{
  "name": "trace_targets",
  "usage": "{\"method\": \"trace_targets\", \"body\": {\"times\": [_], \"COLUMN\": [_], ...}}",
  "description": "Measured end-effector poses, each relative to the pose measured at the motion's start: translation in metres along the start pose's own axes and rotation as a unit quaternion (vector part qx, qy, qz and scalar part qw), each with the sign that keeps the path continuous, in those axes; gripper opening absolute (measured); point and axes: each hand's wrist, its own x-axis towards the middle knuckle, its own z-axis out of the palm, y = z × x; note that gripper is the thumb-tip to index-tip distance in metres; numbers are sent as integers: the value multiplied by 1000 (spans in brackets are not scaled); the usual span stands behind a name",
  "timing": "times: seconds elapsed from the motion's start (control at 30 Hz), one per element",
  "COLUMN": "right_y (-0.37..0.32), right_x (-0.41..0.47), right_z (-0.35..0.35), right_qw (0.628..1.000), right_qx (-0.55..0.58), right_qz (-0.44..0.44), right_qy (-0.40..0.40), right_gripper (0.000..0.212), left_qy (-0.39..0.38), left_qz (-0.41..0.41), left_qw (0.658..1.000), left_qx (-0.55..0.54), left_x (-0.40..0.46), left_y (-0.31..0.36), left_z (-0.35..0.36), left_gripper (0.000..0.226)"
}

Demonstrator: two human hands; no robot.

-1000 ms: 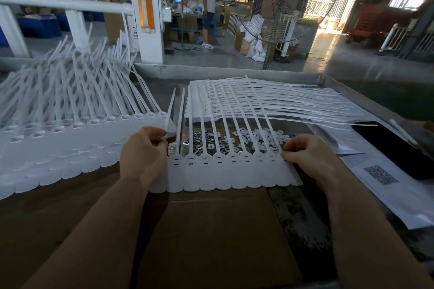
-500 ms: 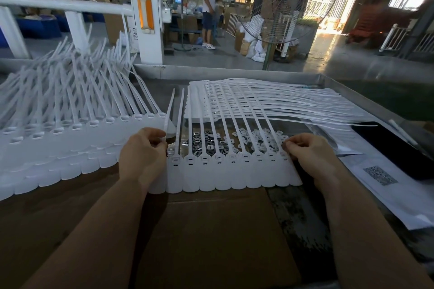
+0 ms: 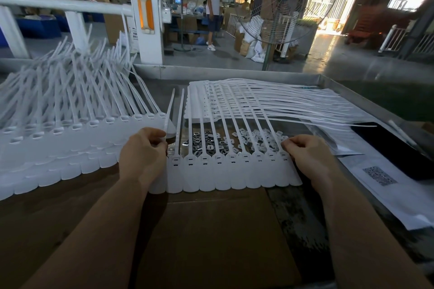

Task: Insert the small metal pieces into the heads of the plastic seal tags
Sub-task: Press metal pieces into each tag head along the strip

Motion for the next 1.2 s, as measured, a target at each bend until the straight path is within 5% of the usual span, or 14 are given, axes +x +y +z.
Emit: {"method": "trace_targets", "body": {"times": [0.5,0.77,1.2], "right_y": [-5,-5,-8], "right_x": [0,-1,-4], "right_z": [-3,-5,-6], "right_qw": [987,979,974], "right_qx": [159,198,221], "right_qz": [35,32,30], "right_qy": [7,-19,-41], "right_gripper": [30,10,13], "left_qy": [0,-4,-3], "left_qz": [-5,-4,-8], "left_qw": [1000,1000,1000], "left_qx": [-9,-10,-15], "left_x": [-1,-2,-1], "left_y": [3,4,3], "left_z": [-1,-2,-2], "left_gripper": [21,22,21]}}
